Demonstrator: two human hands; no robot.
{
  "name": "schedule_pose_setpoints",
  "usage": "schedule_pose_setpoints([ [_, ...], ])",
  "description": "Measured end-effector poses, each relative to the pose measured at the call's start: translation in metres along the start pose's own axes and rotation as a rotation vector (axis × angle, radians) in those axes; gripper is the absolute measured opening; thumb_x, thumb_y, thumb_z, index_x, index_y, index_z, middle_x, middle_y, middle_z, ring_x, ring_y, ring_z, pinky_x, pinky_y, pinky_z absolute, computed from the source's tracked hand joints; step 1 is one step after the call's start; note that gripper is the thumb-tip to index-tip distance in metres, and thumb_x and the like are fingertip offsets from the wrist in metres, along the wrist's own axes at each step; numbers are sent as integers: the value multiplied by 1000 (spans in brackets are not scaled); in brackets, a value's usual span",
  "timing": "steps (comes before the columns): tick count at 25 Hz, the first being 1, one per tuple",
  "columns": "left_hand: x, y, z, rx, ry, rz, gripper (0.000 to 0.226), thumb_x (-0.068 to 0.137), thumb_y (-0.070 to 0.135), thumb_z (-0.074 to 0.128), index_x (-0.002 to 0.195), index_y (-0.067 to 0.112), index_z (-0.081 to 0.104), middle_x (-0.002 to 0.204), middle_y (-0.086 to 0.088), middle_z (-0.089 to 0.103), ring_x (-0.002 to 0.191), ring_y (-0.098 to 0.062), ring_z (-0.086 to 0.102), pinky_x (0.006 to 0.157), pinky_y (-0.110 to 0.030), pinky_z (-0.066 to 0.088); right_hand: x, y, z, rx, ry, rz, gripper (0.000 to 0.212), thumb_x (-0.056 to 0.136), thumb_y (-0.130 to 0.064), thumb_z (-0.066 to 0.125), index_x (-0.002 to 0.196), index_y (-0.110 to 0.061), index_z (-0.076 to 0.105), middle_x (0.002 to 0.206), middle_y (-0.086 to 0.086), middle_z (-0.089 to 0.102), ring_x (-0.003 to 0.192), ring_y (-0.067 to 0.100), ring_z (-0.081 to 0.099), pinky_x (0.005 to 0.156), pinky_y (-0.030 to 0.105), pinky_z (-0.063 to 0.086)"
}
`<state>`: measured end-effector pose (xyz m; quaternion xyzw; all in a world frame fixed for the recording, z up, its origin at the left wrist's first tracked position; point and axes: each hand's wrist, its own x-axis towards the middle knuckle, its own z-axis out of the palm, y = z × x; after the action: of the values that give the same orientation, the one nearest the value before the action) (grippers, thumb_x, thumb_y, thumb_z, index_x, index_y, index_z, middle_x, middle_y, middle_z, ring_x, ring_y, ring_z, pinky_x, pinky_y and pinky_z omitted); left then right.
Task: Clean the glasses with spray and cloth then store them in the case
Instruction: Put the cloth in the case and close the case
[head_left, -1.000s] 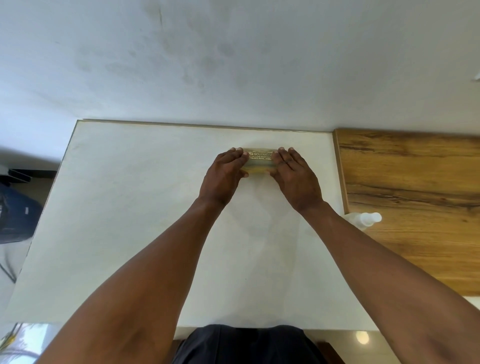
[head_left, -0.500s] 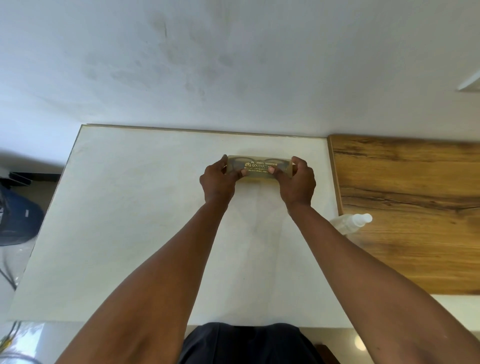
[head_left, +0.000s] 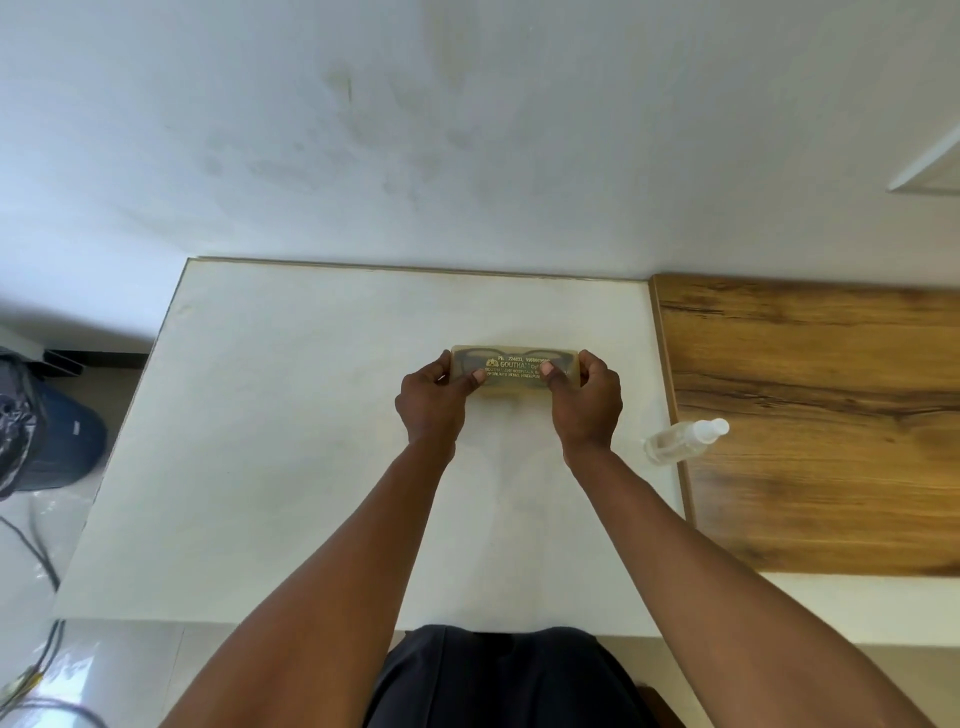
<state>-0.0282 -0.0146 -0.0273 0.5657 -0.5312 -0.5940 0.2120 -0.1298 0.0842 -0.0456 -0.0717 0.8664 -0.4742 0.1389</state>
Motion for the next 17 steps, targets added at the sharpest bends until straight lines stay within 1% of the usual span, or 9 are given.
schedule_pose_setpoints([
  [3,-15,-14,-9,-13,7,-22,61,68,15,81,123,6,57,124,-6,62,107,-11,58,95,-19,40,-18,9,-5,-46,-2,-47,28,82,-25,68,97,-4,58,97,16,55,95,29,51,84,34,43],
  [4,-19,-18,-12,-9,9,-28,61,68,16,81,123,6,57,124,-6,62,109,-12,58,96,-20,40,-23,12,-7,-59,-3,-45,26,83,-24,67,97,-4,58,98,17,55,93,28,51,85,33,42],
  [7,-29,-28,-17,-14,9,-52,62,68,17,81,123,7,57,122,-5,63,107,-12,58,94,-21,40,-36,15,-11,-82,-10,-38,36,85,-21,65,112,2,58,107,22,54,101,32,53,85,30,39],
  [11,-36,-27,-20,-13,6,-63,61,68,17,81,123,8,58,120,-6,64,100,-9,58,89,-18,38,-42,13,-16,-78,-29,-29,42,85,-21,65,121,-1,55,113,22,54,107,32,52,90,29,37],
  [15,-37,-27,-20,-25,0,-61,62,69,16,80,125,7,56,122,-5,63,102,-9,57,91,-19,38,-42,12,-17,-67,-31,-13,44,85,-23,65,122,-2,54,116,20,53,109,30,51,91,27,36],
  [17,-38,-28,-19,-22,4,-52,62,69,17,80,125,7,55,121,-4,63,104,-11,57,91,-19,38,-42,13,-17,-63,-27,-20,43,85,-23,65,121,-1,54,114,20,53,106,30,52,90,29,38],
])
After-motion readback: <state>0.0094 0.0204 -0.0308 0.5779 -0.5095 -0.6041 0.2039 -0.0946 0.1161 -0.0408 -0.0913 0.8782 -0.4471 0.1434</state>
